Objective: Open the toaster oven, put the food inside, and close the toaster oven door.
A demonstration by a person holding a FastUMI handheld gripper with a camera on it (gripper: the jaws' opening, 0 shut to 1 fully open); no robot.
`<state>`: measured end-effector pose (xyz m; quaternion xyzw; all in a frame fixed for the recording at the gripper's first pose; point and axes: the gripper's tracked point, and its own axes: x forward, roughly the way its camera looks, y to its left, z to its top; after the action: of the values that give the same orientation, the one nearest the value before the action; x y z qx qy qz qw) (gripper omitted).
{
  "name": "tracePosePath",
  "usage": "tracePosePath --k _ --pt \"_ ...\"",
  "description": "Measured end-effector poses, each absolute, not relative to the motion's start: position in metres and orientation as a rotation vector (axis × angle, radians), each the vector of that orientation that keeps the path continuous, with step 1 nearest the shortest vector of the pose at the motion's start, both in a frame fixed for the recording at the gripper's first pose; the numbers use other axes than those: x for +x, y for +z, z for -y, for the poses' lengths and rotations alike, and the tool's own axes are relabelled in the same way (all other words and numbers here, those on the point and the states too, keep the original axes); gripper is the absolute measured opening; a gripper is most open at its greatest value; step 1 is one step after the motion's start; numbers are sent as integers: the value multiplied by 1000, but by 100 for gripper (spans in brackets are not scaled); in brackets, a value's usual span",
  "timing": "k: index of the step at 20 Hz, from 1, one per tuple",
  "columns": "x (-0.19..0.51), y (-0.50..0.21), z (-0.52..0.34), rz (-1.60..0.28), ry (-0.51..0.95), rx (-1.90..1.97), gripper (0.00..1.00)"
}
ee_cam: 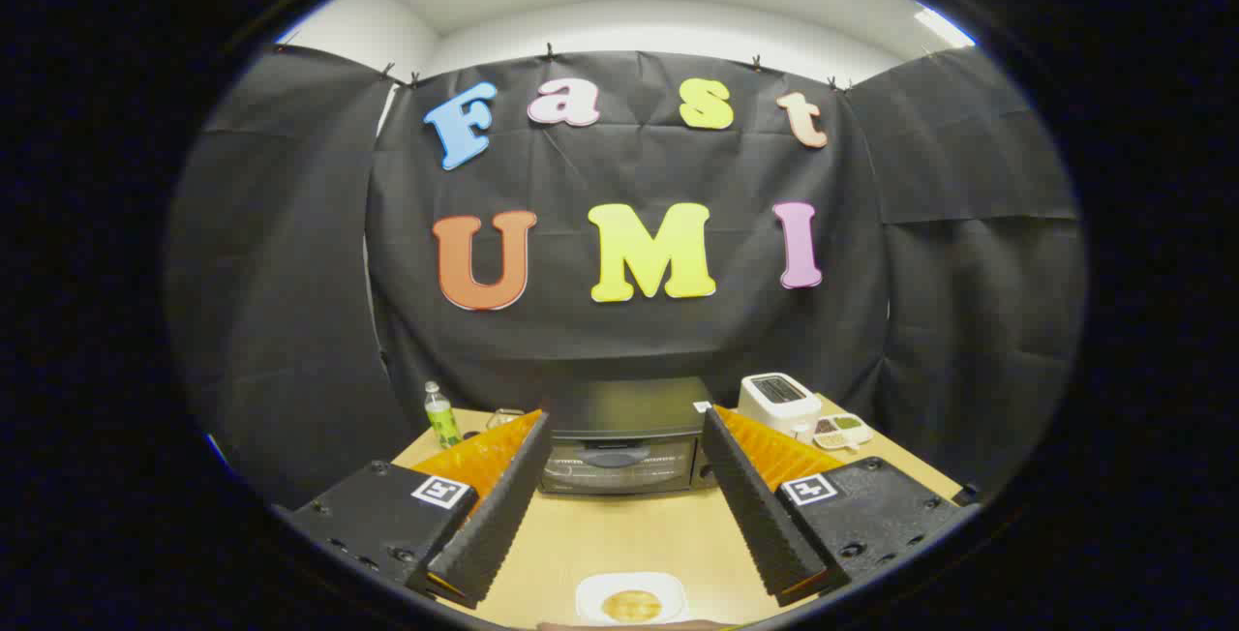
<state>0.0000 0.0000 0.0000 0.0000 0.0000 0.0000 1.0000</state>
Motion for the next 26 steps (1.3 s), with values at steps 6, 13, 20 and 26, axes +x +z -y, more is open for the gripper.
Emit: tracePosePath --k 6,13,20,26 --pt "8 -10 8 3 -26 -38 100" --pt "24 -20 12 -19 -25 2 100" --pt "66 -23 8 -2 -21 -31 100" --pt "117 -45 -5 -61 -9 10 100"
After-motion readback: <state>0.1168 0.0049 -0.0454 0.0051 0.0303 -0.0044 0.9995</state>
